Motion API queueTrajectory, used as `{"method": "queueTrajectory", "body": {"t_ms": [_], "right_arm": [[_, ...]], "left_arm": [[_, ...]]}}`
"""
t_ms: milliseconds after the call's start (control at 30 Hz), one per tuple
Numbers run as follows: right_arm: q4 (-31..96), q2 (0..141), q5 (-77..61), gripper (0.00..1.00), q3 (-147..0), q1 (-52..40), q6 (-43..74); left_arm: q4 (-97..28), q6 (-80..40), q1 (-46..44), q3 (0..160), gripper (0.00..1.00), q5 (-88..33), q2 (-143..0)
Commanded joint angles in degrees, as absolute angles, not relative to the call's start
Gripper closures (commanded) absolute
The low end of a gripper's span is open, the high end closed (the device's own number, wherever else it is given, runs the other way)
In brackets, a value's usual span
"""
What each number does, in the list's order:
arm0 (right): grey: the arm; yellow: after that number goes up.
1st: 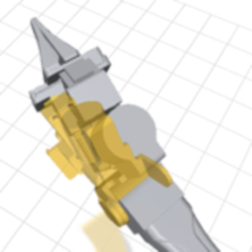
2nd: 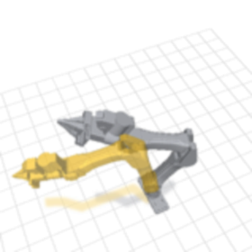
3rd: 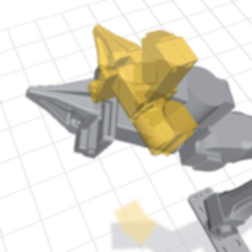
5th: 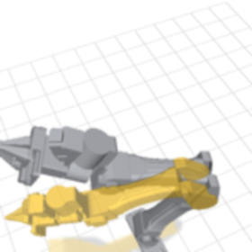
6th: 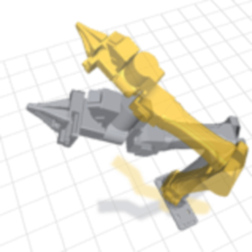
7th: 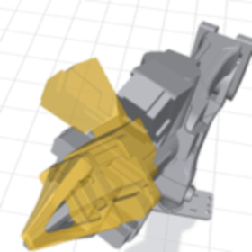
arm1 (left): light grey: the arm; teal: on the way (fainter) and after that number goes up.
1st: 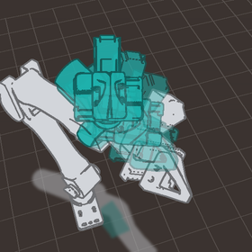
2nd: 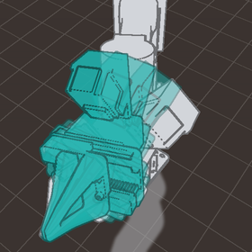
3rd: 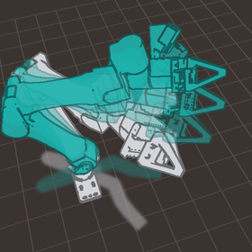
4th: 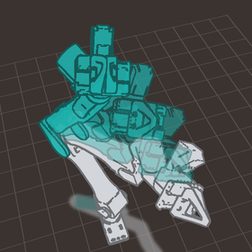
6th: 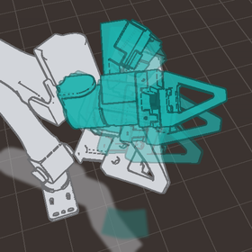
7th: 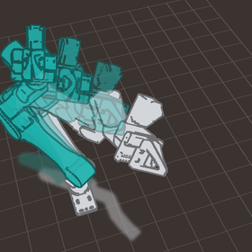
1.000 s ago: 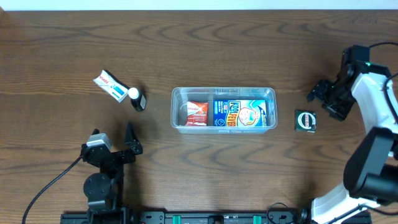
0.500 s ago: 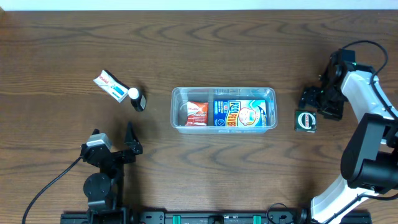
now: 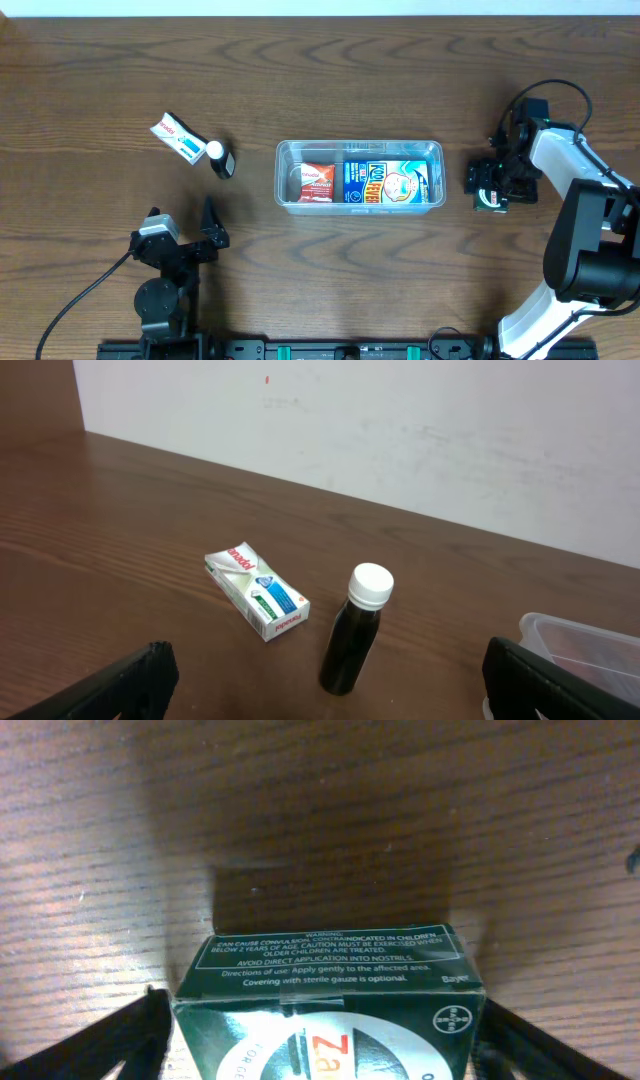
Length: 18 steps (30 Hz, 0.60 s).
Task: Pack container
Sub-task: 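Move the right gripper to the green Zam-Buk box and grasp it, then carry the Zam-Buk box with the right gripper over the container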
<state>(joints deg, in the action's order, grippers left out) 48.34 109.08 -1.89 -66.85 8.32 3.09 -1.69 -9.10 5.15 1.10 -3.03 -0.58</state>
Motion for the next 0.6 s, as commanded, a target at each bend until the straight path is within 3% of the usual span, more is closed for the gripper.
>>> {"method": "queueTrajectory", "body": {"t_ms": [0, 133, 200, 567], "right_arm": [[48.4, 109.32, -1.91, 0.19, -66.52, 7.81, 2.24], [48.66, 109.32, -1.87, 0.38, -66.52, 7.81, 2.81], [48.51, 109.32, -1.83, 0.42, -66.52, 7.86, 4.12], [53.6, 109.27, -2.02, 0.42, -71.4, 7.86, 7.66]], "left_arm": [[-3.86, -8.6, 5.41, 0.23, 0.02, -2.79, -0.3], [-3.86, -8.6, 5.41, 0.23, 0.02, -2.79, -0.3], [-3.86, -8.6, 5.41, 0.23, 0.02, -2.79, -0.3], [-3.86, -8.6, 5.41, 0.23, 0.02, -2.79, -0.3]]}}
